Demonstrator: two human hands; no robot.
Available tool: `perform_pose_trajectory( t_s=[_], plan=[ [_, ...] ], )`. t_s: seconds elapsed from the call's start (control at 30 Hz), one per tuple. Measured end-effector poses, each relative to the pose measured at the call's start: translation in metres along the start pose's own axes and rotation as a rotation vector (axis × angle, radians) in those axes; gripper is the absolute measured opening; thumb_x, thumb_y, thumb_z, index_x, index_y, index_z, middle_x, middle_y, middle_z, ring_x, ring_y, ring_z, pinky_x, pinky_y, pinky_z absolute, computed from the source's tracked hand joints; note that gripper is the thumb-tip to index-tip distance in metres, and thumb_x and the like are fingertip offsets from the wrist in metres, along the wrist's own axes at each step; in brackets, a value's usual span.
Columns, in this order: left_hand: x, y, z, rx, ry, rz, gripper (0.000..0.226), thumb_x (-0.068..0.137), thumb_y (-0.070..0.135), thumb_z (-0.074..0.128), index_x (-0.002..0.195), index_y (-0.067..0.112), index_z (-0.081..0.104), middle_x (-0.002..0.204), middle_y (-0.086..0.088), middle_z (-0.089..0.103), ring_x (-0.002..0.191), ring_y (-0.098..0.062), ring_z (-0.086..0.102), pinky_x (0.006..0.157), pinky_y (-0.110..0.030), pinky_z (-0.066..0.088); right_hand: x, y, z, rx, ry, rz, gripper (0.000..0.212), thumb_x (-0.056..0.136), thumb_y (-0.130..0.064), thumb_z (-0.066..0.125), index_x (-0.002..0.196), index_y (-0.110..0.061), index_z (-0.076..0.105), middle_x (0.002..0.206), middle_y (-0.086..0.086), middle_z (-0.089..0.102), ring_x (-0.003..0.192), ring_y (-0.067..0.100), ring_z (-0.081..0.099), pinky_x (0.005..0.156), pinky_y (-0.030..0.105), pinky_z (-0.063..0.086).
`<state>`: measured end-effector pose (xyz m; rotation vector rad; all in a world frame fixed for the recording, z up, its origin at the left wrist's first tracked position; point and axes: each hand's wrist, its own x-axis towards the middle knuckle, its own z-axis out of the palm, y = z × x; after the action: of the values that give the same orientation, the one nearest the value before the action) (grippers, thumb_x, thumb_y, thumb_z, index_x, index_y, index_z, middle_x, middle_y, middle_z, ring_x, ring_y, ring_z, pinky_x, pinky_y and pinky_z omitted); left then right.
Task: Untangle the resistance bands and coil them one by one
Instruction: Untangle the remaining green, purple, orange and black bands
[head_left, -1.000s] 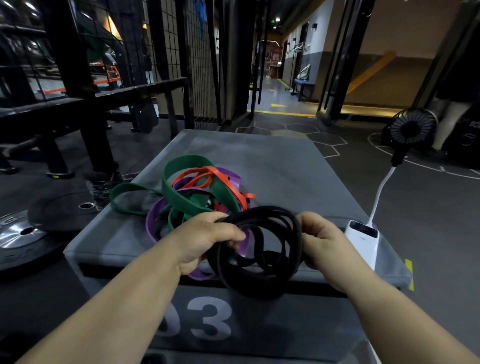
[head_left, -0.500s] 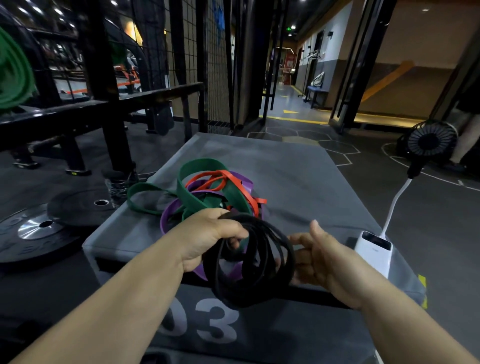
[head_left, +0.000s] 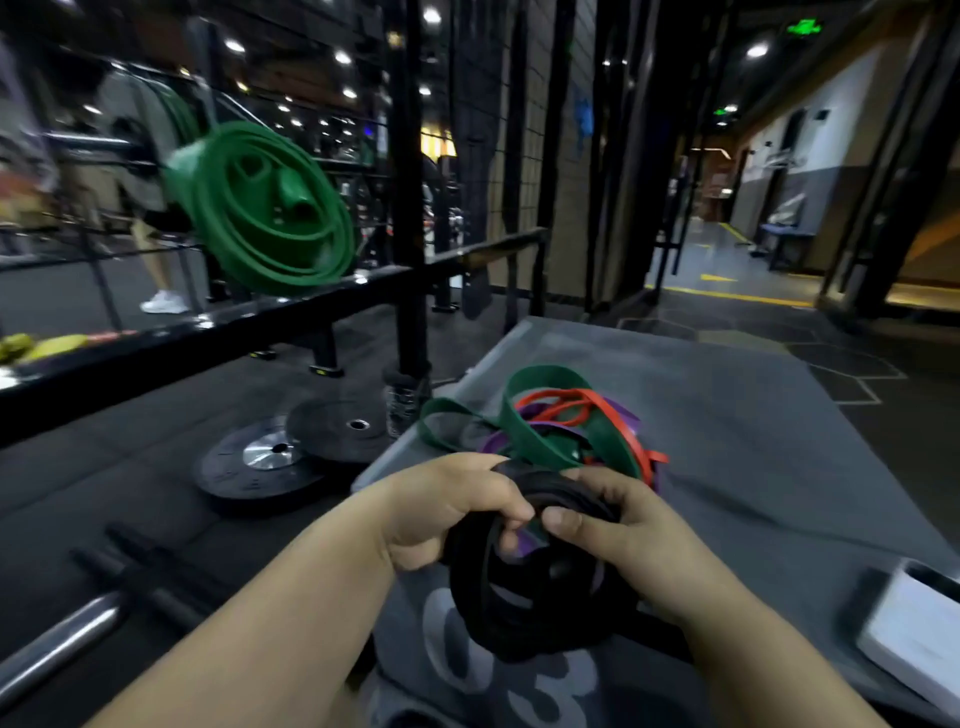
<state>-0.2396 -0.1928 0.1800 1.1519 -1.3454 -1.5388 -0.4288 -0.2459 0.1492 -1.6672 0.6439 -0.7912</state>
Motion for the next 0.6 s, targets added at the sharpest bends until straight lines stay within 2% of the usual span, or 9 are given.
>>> perform_pose_trajectory(
  t_s=[0.07, 0.1, 0.17, 0.23, 0.3, 0.37, 0.47, 0.53, 0.6],
  plan=[
    [-0.018, 0.003, -0.008, 0.012, 0.068, 0.008, 0.023, 0.068, 0.013, 0.063, 0.087, 0.002, 0.057, 0.066, -0.007, 0.058, 0.06, -0.015, 0.057, 0.061, -0.023, 0.049, 0.011, -0.004, 0.018, 0.077, -0.053, 0.035, 0.03, 0.075, -0.029, 0.075, 0.096, -0.007, 0.073, 0.099, 0.026, 0.07, 0.088, 0.03, 0.067, 0.085, 0.047, 0.052],
    [-0.027, 0.006, -0.011, 0.018, 0.107, 0.015, 0.017, 0.069, 0.012, 0.062, 0.082, 0.002, 0.059, 0.067, -0.007, 0.06, 0.062, -0.016, 0.058, 0.064, -0.024, 0.05, 0.016, -0.007, 0.027, 0.112, -0.075, 0.042, 0.029, 0.077, -0.028, 0.073, 0.095, -0.005, 0.072, 0.096, 0.026, 0.07, 0.087, 0.03, 0.067, 0.084, 0.047, 0.052],
    [-0.046, 0.011, -0.016, 0.044, 0.211, 0.044, 0.004, 0.071, 0.011, 0.064, 0.07, 0.007, 0.063, 0.067, -0.008, 0.062, 0.064, -0.018, 0.061, 0.065, -0.026, 0.051, 0.024, -0.014, 0.047, 0.183, -0.12, 0.032, 0.017, 0.081, -0.021, 0.072, 0.088, -0.005, 0.073, 0.088, 0.019, 0.072, 0.082, 0.026, 0.067, 0.075, 0.035, 0.055],
    [-0.064, 0.016, -0.023, 0.08, 0.338, 0.083, 0.005, 0.073, 0.011, 0.068, 0.07, 0.009, 0.063, 0.069, -0.009, 0.064, 0.064, -0.02, 0.062, 0.064, -0.026, 0.051, 0.031, -0.022, 0.066, 0.22, -0.154, 0.019, 0.017, 0.081, -0.021, 0.072, 0.087, -0.006, 0.074, 0.087, 0.015, 0.072, 0.081, 0.024, 0.068, 0.072, 0.03, 0.053],
    [-0.083, 0.021, -0.032, 0.123, 0.481, 0.114, 0.023, 0.066, 0.019, 0.073, 0.081, 0.008, 0.061, 0.075, -0.011, 0.067, 0.07, -0.024, 0.064, 0.07, -0.033, 0.053, 0.037, -0.029, 0.082, 0.245, -0.194, 0.024, 0.027, 0.077, -0.024, 0.07, 0.094, -0.004, 0.073, 0.095, 0.019, 0.072, 0.085, 0.027, 0.069, 0.073, 0.032, 0.054],
    [-0.101, 0.025, -0.042, 0.248, 0.612, 0.126, 0.038, 0.057, 0.033, 0.075, 0.085, 0.014, 0.058, 0.076, -0.007, 0.069, 0.074, -0.022, 0.064, 0.079, -0.043, 0.052, 0.04, -0.04, 0.093, 0.27, -0.28, 0.039, 0.026, 0.075, -0.021, 0.072, 0.097, -0.006, 0.074, 0.103, 0.024, 0.071, 0.09, 0.031, 0.069, 0.078, 0.037, 0.055],
    [-0.129, 0.03, -0.05, 0.34, 0.625, 0.133, 0.028, 0.061, 0.039, 0.073, 0.08, 0.027, 0.055, 0.07, -0.001, 0.063, 0.069, -0.019, 0.059, 0.072, -0.04, 0.048, 0.046, -0.06, 0.104, 0.234, -0.502, 0.041, 0.025, 0.075, -0.009, 0.073, 0.099, -0.01, 0.075, 0.107, 0.023, 0.07, 0.097, 0.034, 0.068, 0.086, 0.04, 0.055],
    [-0.145, 0.033, -0.052, 0.312, 0.614, 0.159, 0.019, 0.079, 0.023, 0.07, 0.087, 0.024, 0.052, 0.065, 0.003, 0.058, 0.061, -0.015, 0.053, 0.066, -0.03, 0.044, 0.052, -0.073, 0.11, 0.2, -0.635, 0.011, 0.026, 0.077, -0.005, 0.071, 0.103, -0.009, 0.073, 0.106, 0.021, 0.069, 0.098, 0.033, 0.067, 0.085, 0.038, 0.054],
    [-0.159, 0.035, -0.054, 0.309, 0.608, 0.177, 0.017, 0.088, 0.012, 0.063, 0.094, 0.018, 0.049, 0.063, 0.005, 0.055, 0.057, -0.012, 0.05, 0.061, -0.025, 0.041, 0.058, -0.084, 0.119, 0.194, -0.73, -0.018, 0.03, 0.08, -0.003, 0.07, 0.11, -0.006, 0.07, 0.109, 0.02, 0.068, 0.102, 0.031, 0.065, 0.086, 0.037, 0.051]
  ],
)
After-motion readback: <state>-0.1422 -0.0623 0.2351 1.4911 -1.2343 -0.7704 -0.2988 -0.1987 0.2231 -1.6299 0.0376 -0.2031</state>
